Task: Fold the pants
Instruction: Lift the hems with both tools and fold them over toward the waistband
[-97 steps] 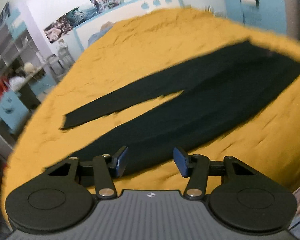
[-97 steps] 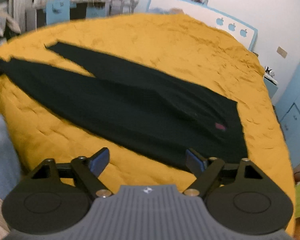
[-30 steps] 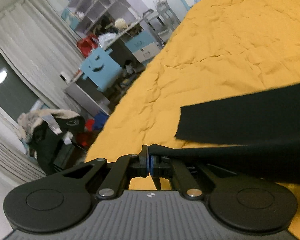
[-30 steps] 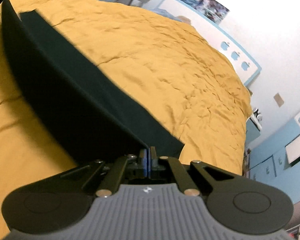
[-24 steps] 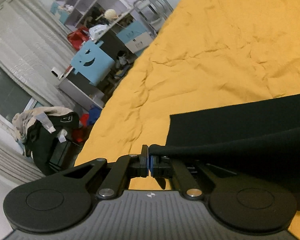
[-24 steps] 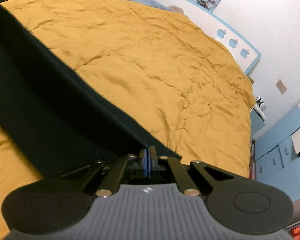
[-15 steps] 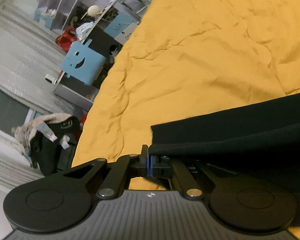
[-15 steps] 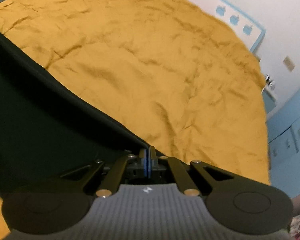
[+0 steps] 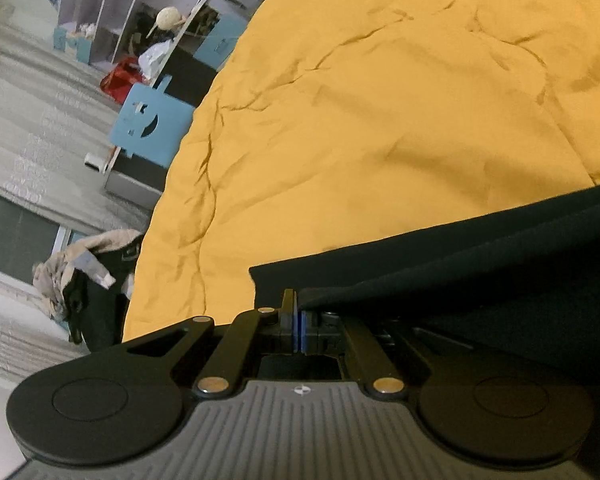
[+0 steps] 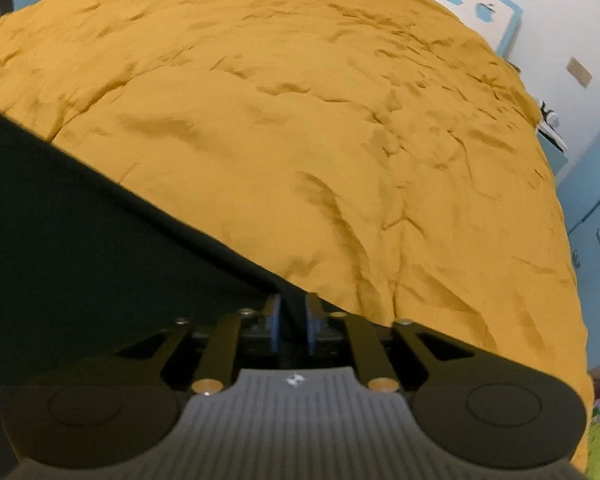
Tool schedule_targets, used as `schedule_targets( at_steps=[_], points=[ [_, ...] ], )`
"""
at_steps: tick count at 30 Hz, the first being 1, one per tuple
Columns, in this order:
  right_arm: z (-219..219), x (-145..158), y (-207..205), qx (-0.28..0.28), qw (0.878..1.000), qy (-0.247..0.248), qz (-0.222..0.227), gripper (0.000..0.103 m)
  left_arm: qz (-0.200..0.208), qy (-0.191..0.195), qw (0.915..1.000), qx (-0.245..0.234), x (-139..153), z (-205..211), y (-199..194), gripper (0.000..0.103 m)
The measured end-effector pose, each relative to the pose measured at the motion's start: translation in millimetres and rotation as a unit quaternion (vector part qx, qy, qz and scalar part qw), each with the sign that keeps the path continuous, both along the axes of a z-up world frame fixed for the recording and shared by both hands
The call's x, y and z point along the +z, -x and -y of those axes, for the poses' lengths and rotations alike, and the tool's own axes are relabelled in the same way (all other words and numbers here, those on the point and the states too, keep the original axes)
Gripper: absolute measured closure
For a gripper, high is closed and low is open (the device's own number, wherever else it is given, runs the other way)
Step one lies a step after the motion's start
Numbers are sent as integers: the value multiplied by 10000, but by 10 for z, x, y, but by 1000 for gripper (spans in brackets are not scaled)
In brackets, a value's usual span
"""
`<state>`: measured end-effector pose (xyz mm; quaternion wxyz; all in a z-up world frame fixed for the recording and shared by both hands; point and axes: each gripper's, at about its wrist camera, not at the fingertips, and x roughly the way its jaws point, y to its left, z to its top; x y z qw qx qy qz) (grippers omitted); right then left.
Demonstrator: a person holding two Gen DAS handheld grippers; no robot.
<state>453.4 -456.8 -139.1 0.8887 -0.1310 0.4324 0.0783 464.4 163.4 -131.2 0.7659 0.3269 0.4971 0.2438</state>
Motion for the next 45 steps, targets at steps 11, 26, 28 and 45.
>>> schedule_targets(
  at_steps=[11, 26, 28, 45],
  points=[
    [662, 277, 351, -247, 9983, -476, 215, 59, 94, 23, 9999, -79, 46, 28, 21, 102],
    [1059, -94, -41, -174, 9823, -1864, -14, 64, -8, -300, 9995, -4, 116, 129, 1, 102],
    [1172, -159, -41, -258, 9744, -2230, -86, 64, -35, -343, 9994, 17, 111, 136, -8, 102],
    [1517, 114, 387, -909, 9313, -3431, 821, 103, 27, -444, 9990, -53, 145, 178, 0, 102]
  ],
)
